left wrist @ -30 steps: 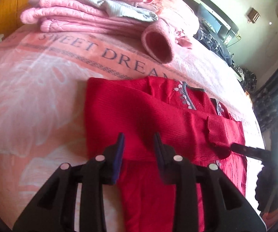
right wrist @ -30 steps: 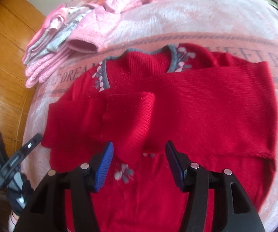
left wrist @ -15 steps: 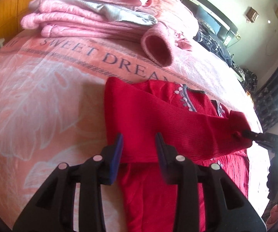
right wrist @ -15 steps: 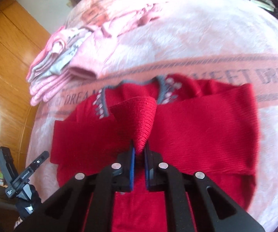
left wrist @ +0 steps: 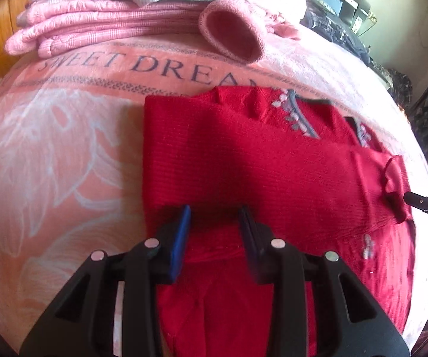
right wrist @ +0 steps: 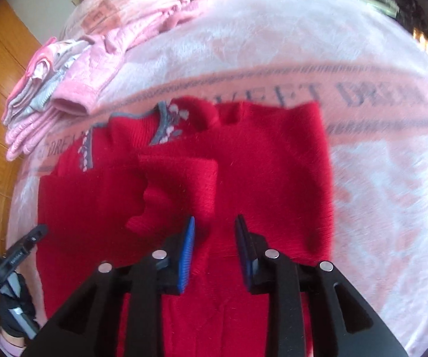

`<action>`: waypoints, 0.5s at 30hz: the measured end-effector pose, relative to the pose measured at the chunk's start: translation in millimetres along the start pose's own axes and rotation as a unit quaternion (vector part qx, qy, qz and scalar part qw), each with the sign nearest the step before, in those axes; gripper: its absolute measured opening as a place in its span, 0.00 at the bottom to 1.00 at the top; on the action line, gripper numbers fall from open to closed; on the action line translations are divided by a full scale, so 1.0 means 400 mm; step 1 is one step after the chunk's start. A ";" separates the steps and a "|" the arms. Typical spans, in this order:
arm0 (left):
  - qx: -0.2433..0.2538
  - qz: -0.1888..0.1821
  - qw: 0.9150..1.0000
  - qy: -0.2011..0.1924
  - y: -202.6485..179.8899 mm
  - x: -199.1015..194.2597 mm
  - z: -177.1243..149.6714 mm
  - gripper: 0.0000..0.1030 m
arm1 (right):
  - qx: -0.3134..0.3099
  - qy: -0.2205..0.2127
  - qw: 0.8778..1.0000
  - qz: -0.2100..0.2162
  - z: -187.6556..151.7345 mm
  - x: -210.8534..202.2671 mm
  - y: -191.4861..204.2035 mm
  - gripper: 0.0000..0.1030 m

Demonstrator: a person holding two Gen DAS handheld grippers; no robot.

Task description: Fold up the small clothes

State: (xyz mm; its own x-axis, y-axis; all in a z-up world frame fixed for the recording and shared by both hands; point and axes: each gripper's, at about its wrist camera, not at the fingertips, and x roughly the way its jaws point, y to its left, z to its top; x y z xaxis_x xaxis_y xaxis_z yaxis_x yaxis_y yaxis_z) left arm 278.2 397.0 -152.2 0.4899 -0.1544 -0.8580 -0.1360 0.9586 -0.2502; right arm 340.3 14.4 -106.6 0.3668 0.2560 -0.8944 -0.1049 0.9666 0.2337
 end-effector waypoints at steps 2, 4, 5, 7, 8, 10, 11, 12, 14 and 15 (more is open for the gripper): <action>-0.006 -0.013 1.000 -0.015 -0.006 -0.031 0.009 0.34 | -0.023 -0.010 1.000 0.002 0.003 -0.030 0.020 0.28; 0.000 -0.018 1.000 -0.023 -0.028 -0.043 0.018 0.35 | -0.053 -0.007 0.998 0.013 0.012 -0.036 0.063 0.29; 0.003 -0.019 1.000 -0.022 -0.040 -0.042 0.021 0.35 | -0.070 -0.002 0.997 0.017 0.012 -0.032 0.086 0.31; 0.010 -0.022 1.000 -0.012 -0.066 -0.026 0.025 0.35 | -0.109 0.019 0.994 0.017 0.007 -0.006 0.151 0.39; 0.012 -0.022 1.000 -0.007 -0.075 -0.015 0.024 0.35 | -0.126 0.024 0.992 0.001 0.003 0.012 0.174 0.39; 0.008 -0.021 1.000 0.006 -0.082 0.012 0.023 0.35 | -0.159 0.030 0.985 -0.052 -0.005 0.052 0.204 0.39; 0.002 -0.022 1.000 0.015 -0.081 0.027 0.021 0.36 | -0.167 0.040 0.982 -0.076 -0.006 0.076 0.208 0.39; -0.003 -0.021 1.000 0.023 -0.078 0.041 0.019 0.37 | -0.167 0.049 0.981 -0.090 -0.007 0.097 0.209 0.38; -0.007 -0.023 0.999 0.028 -0.069 0.059 0.014 0.38 | -0.151 0.052 0.983 -0.086 0.001 0.115 0.182 0.21; -0.008 -0.026 0.999 0.026 -0.065 0.062 0.013 0.38 | -0.140 0.048 0.986 -0.080 0.004 0.108 0.166 0.15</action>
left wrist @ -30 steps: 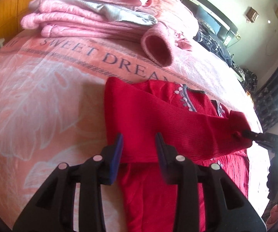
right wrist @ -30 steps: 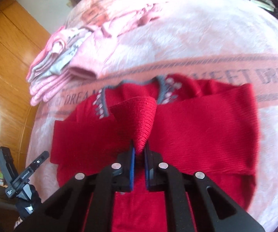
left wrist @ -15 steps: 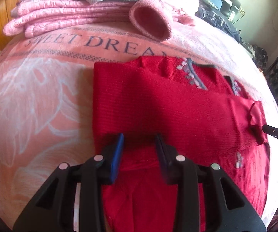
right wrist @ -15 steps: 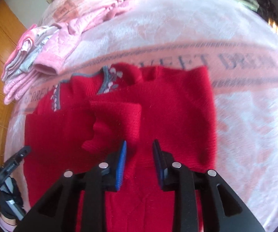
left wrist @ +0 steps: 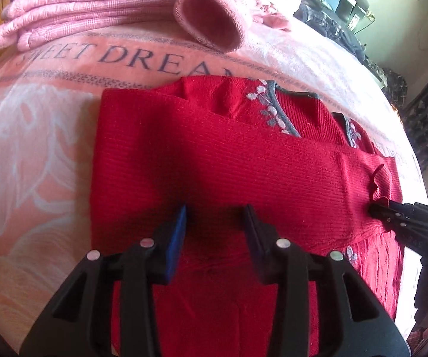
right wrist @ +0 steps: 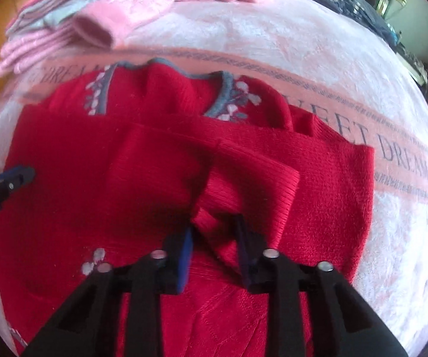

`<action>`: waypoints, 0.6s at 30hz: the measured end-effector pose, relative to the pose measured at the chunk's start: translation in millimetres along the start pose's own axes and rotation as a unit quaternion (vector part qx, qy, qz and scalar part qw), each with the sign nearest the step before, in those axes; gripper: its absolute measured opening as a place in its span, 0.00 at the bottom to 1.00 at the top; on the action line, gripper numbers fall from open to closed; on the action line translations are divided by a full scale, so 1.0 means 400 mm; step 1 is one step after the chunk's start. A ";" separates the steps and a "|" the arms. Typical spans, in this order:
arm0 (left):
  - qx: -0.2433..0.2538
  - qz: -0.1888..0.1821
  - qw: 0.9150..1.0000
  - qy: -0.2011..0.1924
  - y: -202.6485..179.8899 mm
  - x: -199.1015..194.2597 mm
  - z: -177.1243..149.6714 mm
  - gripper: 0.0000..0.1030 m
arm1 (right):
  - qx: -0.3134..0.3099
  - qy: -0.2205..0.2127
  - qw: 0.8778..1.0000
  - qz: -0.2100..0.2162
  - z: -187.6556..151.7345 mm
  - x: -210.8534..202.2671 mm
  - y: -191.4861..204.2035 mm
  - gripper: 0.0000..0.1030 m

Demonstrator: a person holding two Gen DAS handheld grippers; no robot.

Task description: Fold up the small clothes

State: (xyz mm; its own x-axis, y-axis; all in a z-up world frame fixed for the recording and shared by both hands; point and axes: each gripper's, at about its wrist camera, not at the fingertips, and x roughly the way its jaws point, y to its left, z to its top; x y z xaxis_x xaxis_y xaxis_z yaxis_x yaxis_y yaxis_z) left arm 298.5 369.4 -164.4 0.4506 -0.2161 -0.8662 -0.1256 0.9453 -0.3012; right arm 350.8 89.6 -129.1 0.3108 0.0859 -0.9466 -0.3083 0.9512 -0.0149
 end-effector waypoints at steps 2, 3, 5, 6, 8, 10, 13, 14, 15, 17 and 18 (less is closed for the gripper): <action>-0.001 -0.005 1.000 0.000 0.006 0.003 0.000 0.39 | 0.026 -0.009 1.000 0.013 -0.007 -0.020 -0.047 0.04; 0.002 -0.005 1.000 -0.001 0.006 0.005 0.000 0.39 | 0.036 -0.018 0.999 0.020 -0.010 -0.033 -0.070 0.04; 0.010 0.000 1.000 -0.003 0.001 0.007 -0.002 0.39 | 0.061 -0.036 0.997 0.026 -0.019 -0.062 -0.124 0.04; 0.011 0.002 1.000 -0.005 0.000 0.008 -0.002 0.39 | 0.072 -0.041 0.996 0.030 -0.024 -0.073 -0.148 0.04; 0.009 0.002 1.000 -0.006 0.000 0.008 -0.002 0.39 | 0.099 -0.047 0.993 0.047 -0.038 -0.090 -0.206 0.04; 0.005 0.002 1.000 -0.005 0.000 0.009 -0.001 0.39 | 0.123 -0.042 0.990 0.056 -0.055 -0.094 -0.251 0.04; 0.006 0.005 1.000 -0.006 -0.003 0.010 0.000 0.39 | 0.155 -0.018 0.984 0.088 -0.087 -0.060 -0.310 0.06; 0.006 0.006 1.000 -0.006 -0.003 0.010 -0.001 0.39 | 0.161 -0.009 0.982 0.096 -0.100 -0.047 -0.323 0.06; 0.006 0.006 1.000 -0.005 -0.004 0.011 0.000 0.39 | 0.164 -0.005 0.981 0.100 -0.112 -0.044 -0.327 0.06; 0.005 0.007 1.000 -0.002 -0.004 0.010 0.002 0.39 | 0.170 -0.008 0.979 0.114 -0.132 -0.029 -0.341 0.09; 0.005 0.008 1.000 0.000 -0.004 0.009 0.004 0.39 | 0.172 -0.011 0.978 0.121 -0.137 -0.032 -0.347 0.10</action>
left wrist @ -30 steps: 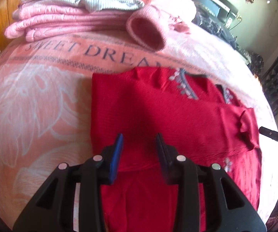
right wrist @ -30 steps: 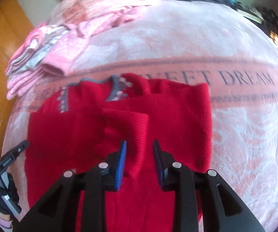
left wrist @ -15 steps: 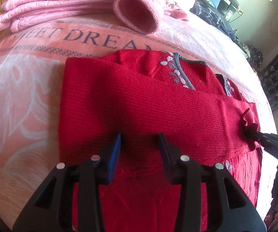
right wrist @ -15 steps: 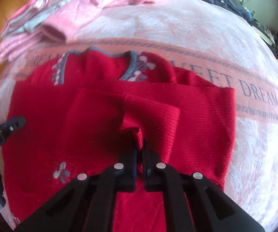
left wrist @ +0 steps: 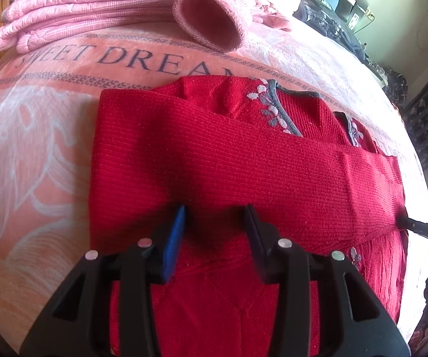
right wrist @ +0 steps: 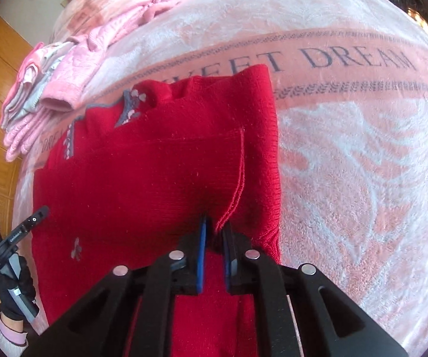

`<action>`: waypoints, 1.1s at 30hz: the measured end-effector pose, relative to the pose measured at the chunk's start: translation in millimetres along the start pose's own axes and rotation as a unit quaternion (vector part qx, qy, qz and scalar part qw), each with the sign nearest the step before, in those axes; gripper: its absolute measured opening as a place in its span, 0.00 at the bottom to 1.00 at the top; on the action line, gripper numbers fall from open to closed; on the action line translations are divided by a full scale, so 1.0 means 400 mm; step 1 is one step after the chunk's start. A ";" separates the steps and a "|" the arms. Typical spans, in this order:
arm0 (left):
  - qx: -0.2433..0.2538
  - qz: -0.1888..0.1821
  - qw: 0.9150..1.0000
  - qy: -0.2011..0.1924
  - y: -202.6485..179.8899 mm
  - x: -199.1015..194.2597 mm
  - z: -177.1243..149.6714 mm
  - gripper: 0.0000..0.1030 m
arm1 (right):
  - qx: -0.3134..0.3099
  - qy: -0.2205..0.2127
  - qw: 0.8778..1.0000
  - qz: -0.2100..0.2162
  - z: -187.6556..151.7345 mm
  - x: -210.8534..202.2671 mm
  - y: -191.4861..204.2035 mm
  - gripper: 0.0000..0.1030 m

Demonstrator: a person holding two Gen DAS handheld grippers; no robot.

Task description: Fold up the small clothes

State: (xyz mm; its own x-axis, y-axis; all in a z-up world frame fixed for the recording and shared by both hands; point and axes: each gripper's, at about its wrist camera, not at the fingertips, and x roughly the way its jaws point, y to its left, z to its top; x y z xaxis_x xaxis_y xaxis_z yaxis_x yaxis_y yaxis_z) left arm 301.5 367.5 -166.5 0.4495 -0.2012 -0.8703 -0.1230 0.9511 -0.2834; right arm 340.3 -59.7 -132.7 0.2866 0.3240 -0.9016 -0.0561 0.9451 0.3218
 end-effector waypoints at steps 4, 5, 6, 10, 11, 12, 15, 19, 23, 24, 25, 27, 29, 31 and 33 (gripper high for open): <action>0.014 0.013 1.000 0.000 -0.020 -0.031 0.003 0.39 | 0.027 -0.009 0.999 0.039 -0.014 -0.022 -0.040 0.39; 0.021 0.011 1.000 -0.004 -0.027 -0.042 -0.001 0.39 | 0.031 -0.009 0.999 0.042 -0.007 -0.015 -0.033 0.38; 0.030 0.010 0.999 -0.008 -0.036 -0.050 -0.004 0.39 | 0.030 -0.008 0.999 0.042 -0.002 -0.013 -0.036 0.36; 0.042 0.011 0.999 -0.001 -0.052 -0.041 -0.019 0.39 | 0.021 -0.006 0.999 0.036 0.019 -0.003 -0.026 0.04; 0.042 0.015 0.999 0.000 -0.052 -0.034 -0.022 0.39 | 0.020 -0.011 0.999 0.028 0.020 -0.007 -0.023 0.03; 0.043 0.021 0.999 0.001 -0.049 -0.025 -0.025 0.41 | 0.022 -0.015 0.999 0.020 0.020 -0.008 -0.020 0.03; 0.037 0.016 0.999 0.000 -0.036 -0.010 -0.032 0.45 | 0.027 -0.011 1.000 -0.008 0.015 0.016 -0.032 0.03; 0.040 0.011 0.999 -0.002 -0.031 -0.005 -0.034 0.45 | 0.026 -0.013 1.000 -0.012 0.015 0.024 -0.032 0.02; 0.032 0.013 0.999 0.007 -0.032 -0.015 -0.028 0.44 | 0.022 -0.017 1.000 -0.004 0.013 0.006 -0.024 0.12; 0.027 0.014 0.999 0.010 -0.030 -0.023 -0.028 0.42 | 0.026 -0.026 0.999 0.009 0.008 -0.010 -0.028 0.15; 0.021 0.009 1.000 0.012 -0.025 -0.043 -0.033 0.42 | 0.029 -0.043 0.998 0.023 -0.007 -0.042 -0.032 0.19; 0.023 -0.001 1.000 0.012 -0.012 -0.096 -0.067 0.42 | 0.025 -0.060 0.997 0.042 -0.049 -0.103 -0.036 0.25; 0.034 -0.016 0.999 0.016 0.007 -0.151 -0.120 0.44 | 0.003 -0.062 0.997 0.053 -0.118 -0.161 -0.031 0.27; 0.039 -0.013 0.999 0.031 0.040 -0.201 -0.189 0.45 | -0.031 -0.054 0.997 0.043 -0.211 -0.204 -0.022 0.33; 0.033 -0.006 0.998 0.049 0.083 -0.246 -0.265 0.46 | -0.059 -0.037 0.997 0.036 -0.303 -0.229 -0.005 0.35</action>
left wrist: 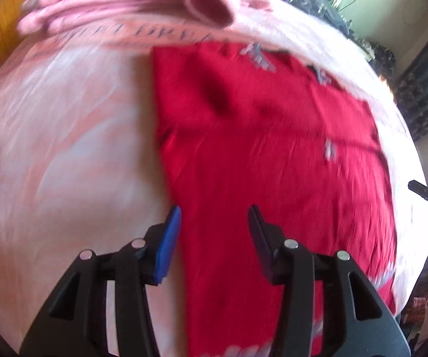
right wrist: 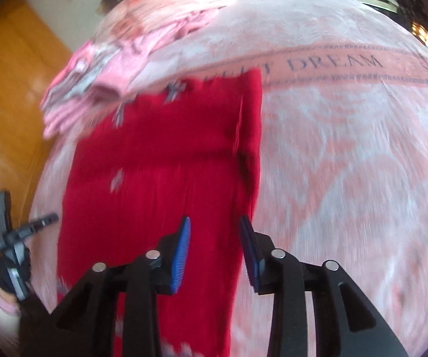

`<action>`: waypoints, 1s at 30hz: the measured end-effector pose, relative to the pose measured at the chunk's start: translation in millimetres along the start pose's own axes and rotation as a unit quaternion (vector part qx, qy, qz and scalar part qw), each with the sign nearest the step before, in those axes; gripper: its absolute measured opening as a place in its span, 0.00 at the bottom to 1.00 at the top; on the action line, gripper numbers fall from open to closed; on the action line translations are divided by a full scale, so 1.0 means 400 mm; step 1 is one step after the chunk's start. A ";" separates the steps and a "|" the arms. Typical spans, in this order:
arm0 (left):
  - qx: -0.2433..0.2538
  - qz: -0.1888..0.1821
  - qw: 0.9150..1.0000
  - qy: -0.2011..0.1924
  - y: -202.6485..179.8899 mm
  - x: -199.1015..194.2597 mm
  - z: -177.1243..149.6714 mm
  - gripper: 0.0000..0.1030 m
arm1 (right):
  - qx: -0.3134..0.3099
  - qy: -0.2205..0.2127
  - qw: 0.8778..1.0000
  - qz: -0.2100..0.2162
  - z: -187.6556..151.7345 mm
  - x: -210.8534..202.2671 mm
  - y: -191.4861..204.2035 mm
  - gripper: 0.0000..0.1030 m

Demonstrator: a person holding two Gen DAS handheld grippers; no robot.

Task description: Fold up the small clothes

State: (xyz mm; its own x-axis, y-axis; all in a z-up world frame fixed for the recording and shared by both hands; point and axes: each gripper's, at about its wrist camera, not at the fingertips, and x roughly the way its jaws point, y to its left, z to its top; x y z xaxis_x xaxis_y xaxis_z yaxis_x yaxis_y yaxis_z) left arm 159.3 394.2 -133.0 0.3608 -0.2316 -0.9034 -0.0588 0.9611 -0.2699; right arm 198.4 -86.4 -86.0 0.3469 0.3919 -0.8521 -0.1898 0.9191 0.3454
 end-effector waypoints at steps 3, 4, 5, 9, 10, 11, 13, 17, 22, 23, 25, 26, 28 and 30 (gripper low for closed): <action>-0.022 -0.018 0.999 0.037 0.068 -0.054 -0.142 0.46 | -0.027 0.034 0.999 0.011 -0.148 -0.033 0.034 0.35; -0.027 -0.017 0.998 0.047 0.085 -0.070 -0.193 0.46 | -0.033 0.045 0.998 0.016 -0.202 -0.042 0.038 0.35; -0.031 -0.016 0.998 0.054 0.096 -0.085 -0.235 0.46 | -0.035 0.051 0.998 0.018 -0.239 -0.047 0.047 0.35; -0.051 -0.040 0.995 0.075 0.107 -0.111 -0.354 0.46 | -0.025 0.059 0.998 0.017 -0.361 -0.065 0.065 0.35; -0.055 -0.051 0.994 0.079 0.100 -0.114 -0.382 0.46 | -0.021 0.057 0.998 0.017 -0.383 -0.072 0.070 0.36; -0.054 -0.059 0.993 0.082 0.095 -0.111 -0.402 0.46 | -0.018 0.057 0.998 0.021 -0.401 -0.076 0.074 0.36; -0.047 -0.075 0.992 0.088 0.071 -0.108 -0.435 0.46 | -0.012 0.053 0.998 0.025 -0.426 -0.079 0.079 0.36; -0.034 -0.082 0.991 0.096 0.033 -0.093 -0.473 0.49 | -0.009 0.043 0.999 0.014 -0.462 -0.086 0.098 0.36; -0.039 -0.076 0.993 0.085 0.024 -0.086 -0.486 0.52 | -0.008 0.038 0.999 0.011 -0.483 -0.100 0.099 0.36; -0.045 -0.080 0.992 0.083 0.023 -0.084 -0.487 0.52 | -0.008 0.039 0.999 0.007 -0.485 -0.103 0.095 0.36; -0.053 -0.090 0.991 0.082 0.019 -0.084 -0.491 0.52 | -0.005 0.038 0.999 -0.001 -0.489 -0.108 0.085 0.36; -0.057 -0.099 0.990 0.084 0.016 -0.083 -0.495 0.52 | -0.003 0.038 0.999 -0.002 -0.490 -0.111 0.082 0.37; -0.066 -0.117 0.987 0.089 0.014 -0.080 -0.503 0.52 | -0.001 0.035 0.999 0.001 -0.493 -0.118 0.079 0.37; -0.083 -0.138 0.983 0.092 0.019 -0.074 -0.506 0.52 | -0.005 0.031 0.999 0.001 -0.495 -0.124 0.081 0.37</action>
State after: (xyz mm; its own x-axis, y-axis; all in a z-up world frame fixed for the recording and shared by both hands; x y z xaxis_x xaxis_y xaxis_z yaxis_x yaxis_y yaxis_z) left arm -40.2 377.9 -175.7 0.2111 -0.5184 -0.8287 -0.1384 0.8234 -0.5503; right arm -7.0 -84.5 -110.4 0.2884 0.3908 -0.8741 -0.2008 0.9173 0.3438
